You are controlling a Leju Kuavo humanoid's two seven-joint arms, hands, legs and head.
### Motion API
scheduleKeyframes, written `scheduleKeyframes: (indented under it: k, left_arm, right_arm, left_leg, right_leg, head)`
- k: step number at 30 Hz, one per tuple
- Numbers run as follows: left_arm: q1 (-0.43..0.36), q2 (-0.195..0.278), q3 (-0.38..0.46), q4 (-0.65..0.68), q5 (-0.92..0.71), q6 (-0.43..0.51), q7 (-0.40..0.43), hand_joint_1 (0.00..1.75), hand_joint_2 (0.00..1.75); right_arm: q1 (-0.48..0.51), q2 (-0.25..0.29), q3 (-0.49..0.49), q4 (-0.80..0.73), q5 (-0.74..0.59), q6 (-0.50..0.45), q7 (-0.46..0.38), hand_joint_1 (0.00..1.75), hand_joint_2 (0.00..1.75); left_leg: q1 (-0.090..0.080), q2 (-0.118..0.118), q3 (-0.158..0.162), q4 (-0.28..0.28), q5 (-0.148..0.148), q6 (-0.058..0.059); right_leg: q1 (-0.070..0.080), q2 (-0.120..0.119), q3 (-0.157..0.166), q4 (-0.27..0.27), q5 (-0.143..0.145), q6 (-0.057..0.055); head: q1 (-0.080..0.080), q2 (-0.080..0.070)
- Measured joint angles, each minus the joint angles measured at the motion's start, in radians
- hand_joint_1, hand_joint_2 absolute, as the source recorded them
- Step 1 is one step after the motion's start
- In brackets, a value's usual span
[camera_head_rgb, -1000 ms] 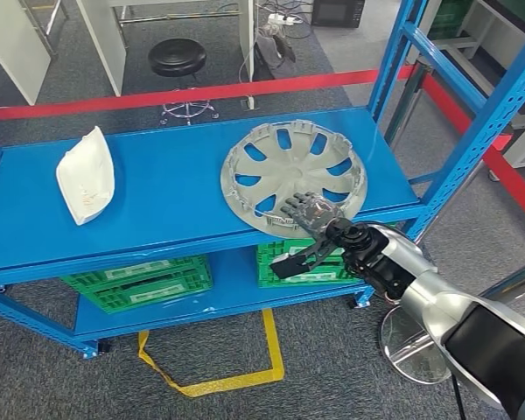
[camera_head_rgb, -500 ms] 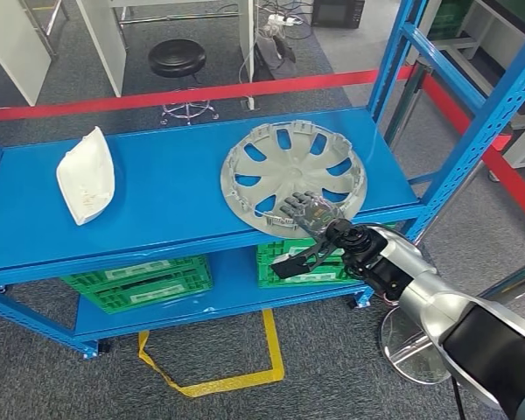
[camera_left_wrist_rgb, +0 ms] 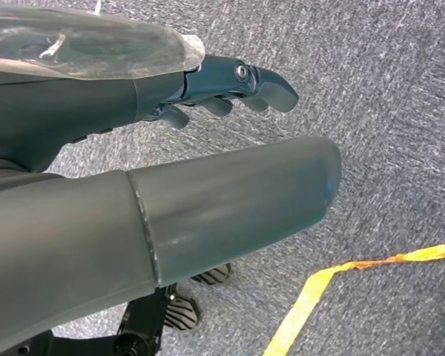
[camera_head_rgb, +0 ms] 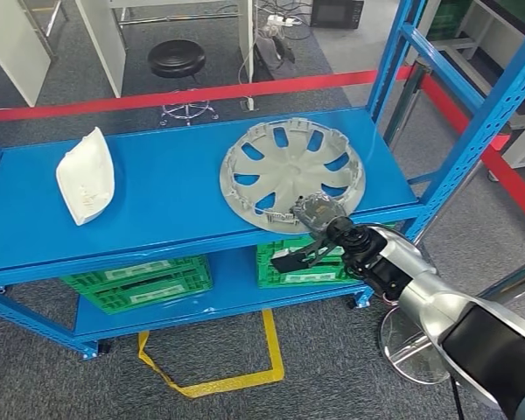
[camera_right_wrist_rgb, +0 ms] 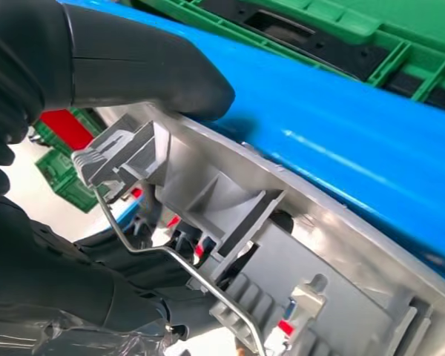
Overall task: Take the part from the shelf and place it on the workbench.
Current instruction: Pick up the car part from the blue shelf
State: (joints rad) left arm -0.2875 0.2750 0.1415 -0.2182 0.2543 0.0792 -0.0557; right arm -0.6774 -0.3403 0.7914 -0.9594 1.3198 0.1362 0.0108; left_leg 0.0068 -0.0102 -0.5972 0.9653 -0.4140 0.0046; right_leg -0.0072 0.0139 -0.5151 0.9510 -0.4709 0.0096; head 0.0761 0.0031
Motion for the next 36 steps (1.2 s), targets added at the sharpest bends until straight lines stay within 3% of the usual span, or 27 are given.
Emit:
scheduleKeyframes:
  k: [36]
  left_arm:
    - [0.005,0.0,0.0,0.0,0.013,0.01,-0.006,0.0,0.0]
  right_arm:
    - [-0.017,0.01,-0.041,-0.02,0.013,-0.024,0.005,1.75,1.75]
  left_leg:
    - [0.0,-0.001,0.001,0.0,0.0,0.0]
  right_leg:
    - [0.0,-0.001,0.002,0.0,-0.001,-0.001]
  head:
    - [0.0,0.0]
